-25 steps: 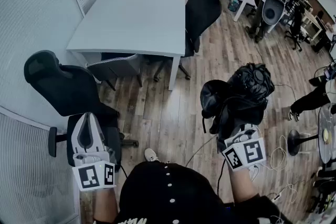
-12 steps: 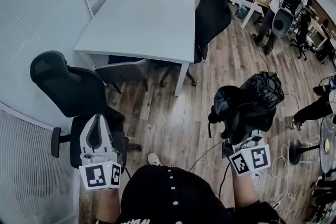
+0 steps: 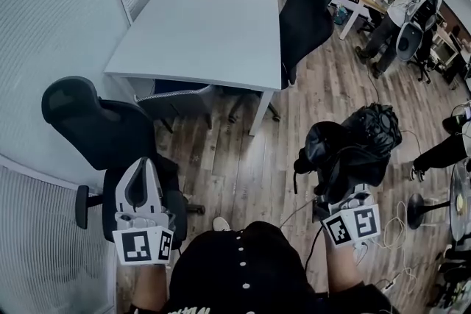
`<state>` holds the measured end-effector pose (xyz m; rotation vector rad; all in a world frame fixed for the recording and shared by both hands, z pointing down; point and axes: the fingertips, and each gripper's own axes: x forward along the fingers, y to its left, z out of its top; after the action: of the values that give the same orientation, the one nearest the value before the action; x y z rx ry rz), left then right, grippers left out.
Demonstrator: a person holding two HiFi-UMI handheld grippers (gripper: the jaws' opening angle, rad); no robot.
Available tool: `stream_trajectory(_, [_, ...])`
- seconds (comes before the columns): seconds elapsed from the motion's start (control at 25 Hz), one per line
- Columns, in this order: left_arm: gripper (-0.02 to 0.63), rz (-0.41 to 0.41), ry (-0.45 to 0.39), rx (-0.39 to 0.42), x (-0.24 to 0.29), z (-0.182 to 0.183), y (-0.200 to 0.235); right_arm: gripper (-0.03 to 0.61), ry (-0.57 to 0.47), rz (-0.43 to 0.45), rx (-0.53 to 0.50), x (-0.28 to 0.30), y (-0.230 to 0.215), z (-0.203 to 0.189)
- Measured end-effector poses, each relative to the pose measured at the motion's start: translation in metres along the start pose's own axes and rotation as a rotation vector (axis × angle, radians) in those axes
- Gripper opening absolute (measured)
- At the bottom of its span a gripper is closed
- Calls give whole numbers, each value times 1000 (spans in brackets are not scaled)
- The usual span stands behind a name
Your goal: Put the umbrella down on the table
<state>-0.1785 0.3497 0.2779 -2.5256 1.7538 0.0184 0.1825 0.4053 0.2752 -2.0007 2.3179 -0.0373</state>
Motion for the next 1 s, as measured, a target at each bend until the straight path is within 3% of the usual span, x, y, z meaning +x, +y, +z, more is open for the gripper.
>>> stream_trajectory(0.4, [15,-10,30,-15,31,-12,28,238,32,11,17,50,14,-10])
stream_trajectory(1.0, [15,19,35,3,40,-15,13,238,31,38,29,63,-4,-19])
